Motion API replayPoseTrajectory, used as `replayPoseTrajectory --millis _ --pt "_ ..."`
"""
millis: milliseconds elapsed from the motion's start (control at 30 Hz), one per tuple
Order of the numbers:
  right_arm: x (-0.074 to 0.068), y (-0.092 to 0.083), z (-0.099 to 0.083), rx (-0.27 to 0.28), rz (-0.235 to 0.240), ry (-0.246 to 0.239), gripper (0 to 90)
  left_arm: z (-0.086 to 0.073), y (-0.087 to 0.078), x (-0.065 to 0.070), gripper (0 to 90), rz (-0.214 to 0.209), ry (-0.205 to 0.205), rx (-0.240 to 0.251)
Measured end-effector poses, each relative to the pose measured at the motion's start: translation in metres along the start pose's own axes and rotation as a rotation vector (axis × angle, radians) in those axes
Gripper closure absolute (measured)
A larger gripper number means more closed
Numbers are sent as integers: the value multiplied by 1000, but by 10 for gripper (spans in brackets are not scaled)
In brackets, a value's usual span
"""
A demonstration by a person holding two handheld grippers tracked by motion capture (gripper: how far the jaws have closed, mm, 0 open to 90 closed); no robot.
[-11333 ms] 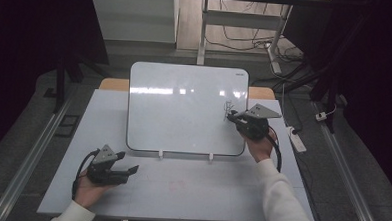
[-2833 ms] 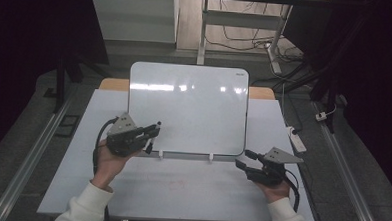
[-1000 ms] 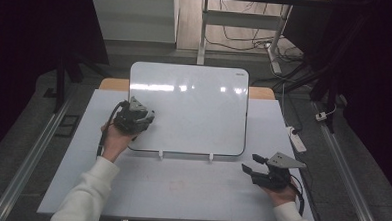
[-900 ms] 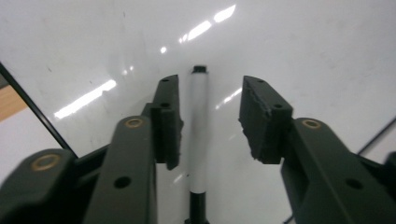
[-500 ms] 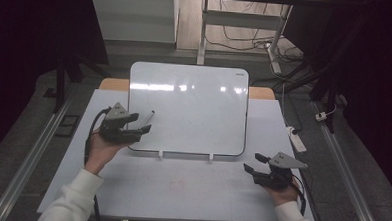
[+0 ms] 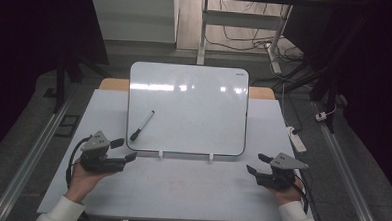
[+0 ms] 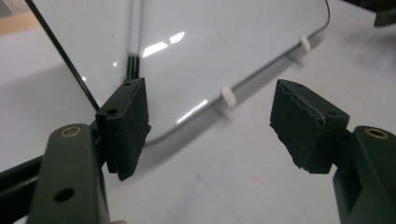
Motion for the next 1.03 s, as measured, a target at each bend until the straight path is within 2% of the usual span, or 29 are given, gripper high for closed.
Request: replayPoseTrajectory --millis 167,333,600,1033 --pt "2 1 -3 -19 2 -1 357 -25 -4 -3 287 -5 -23 -22" --pt "2 1 -5 -21 -7 -4 364 -38 -6 -7 282 7 -29 -33" --pt "-2 0 -2 -20 -10 -16 367 -36 -1 -11 283 20 -37 -39" --pt "-6 1 0 -23 -1 -22 374 -35 -3 -12 283 32 -44 -36"
Point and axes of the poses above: each handheld gripper's, and its own axes: y roughly forward along the jaws, z roughly out of its top, x roughly to its right, the point moved 1 cm from there along y, roughly forward along the jaws, and after that the axes turned 6 degrees about x, right-handed, at the moved point
